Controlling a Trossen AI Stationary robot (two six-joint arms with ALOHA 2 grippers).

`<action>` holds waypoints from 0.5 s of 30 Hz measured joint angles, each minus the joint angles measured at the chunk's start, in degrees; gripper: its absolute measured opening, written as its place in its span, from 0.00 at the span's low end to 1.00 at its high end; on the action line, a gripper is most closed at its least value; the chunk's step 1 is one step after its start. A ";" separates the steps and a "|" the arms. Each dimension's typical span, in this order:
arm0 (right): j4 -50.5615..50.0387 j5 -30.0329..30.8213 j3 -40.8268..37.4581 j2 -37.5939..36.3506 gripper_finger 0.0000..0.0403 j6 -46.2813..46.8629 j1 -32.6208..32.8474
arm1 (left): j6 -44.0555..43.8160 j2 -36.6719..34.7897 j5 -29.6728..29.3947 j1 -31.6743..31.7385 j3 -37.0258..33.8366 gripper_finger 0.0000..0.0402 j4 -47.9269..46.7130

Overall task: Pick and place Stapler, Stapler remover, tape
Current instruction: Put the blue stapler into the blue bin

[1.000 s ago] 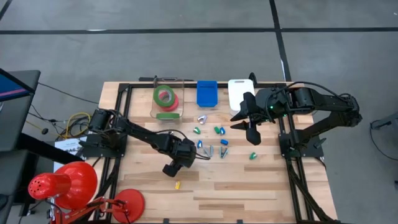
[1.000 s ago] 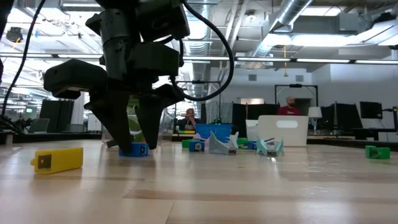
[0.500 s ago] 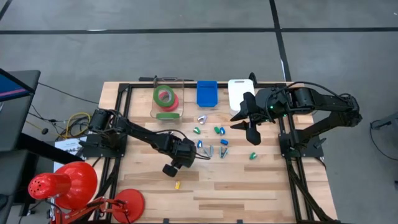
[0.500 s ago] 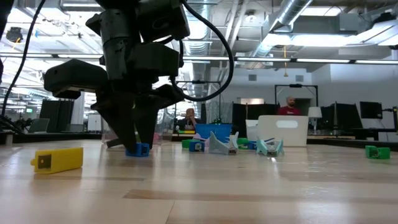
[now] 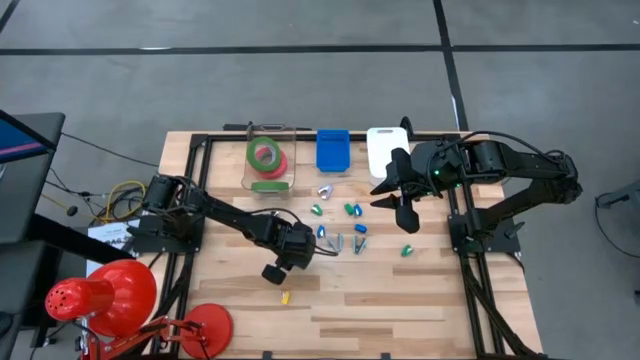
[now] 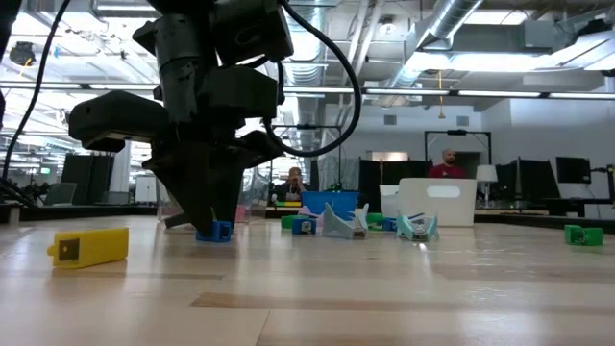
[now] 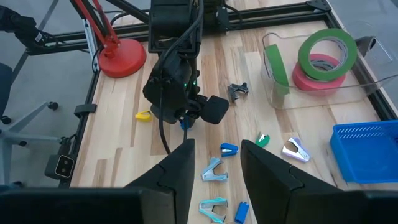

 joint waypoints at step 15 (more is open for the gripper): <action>0.02 0.00 0.00 0.01 0.30 -0.02 -0.02 | 0.00 -12.69 -2.81 2.41 0.09 0.24 0.59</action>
